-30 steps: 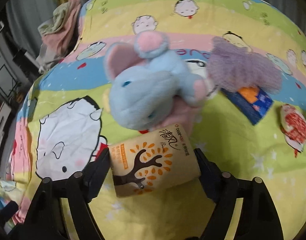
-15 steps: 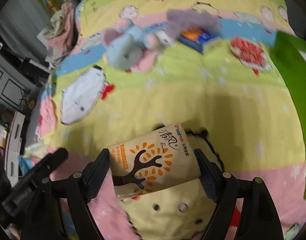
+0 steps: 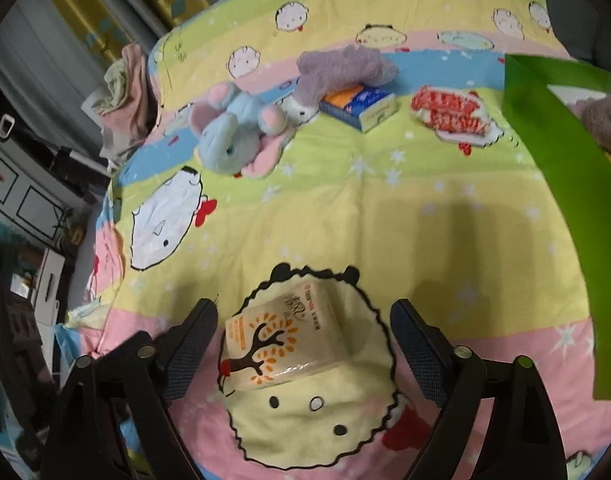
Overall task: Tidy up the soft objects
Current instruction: 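Grasp the beige tree-print tissue pack with the right gripper, then carry the tissue pack into the green box and lower it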
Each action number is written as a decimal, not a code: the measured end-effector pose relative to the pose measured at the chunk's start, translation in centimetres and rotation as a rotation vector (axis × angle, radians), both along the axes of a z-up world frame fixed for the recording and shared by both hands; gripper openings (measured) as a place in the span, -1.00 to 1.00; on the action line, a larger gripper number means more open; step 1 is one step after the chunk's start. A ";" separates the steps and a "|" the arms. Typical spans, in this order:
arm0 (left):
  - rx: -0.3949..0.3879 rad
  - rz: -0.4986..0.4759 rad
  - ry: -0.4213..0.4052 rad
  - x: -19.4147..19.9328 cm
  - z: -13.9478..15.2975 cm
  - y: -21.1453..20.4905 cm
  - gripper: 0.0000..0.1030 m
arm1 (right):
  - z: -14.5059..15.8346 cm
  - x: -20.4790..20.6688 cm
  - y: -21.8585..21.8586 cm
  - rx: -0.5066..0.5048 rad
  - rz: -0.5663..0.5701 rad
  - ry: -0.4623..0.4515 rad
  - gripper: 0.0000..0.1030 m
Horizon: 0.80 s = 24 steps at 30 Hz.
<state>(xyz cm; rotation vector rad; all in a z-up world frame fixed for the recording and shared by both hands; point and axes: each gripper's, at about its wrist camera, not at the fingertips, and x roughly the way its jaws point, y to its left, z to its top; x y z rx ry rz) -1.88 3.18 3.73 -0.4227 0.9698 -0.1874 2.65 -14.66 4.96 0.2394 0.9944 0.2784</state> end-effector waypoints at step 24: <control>-0.044 -0.155 -0.083 1.0 1.4 -6.7 -0.40 | -1.1 0.3 -0.4 0.085 0.045 0.041 0.04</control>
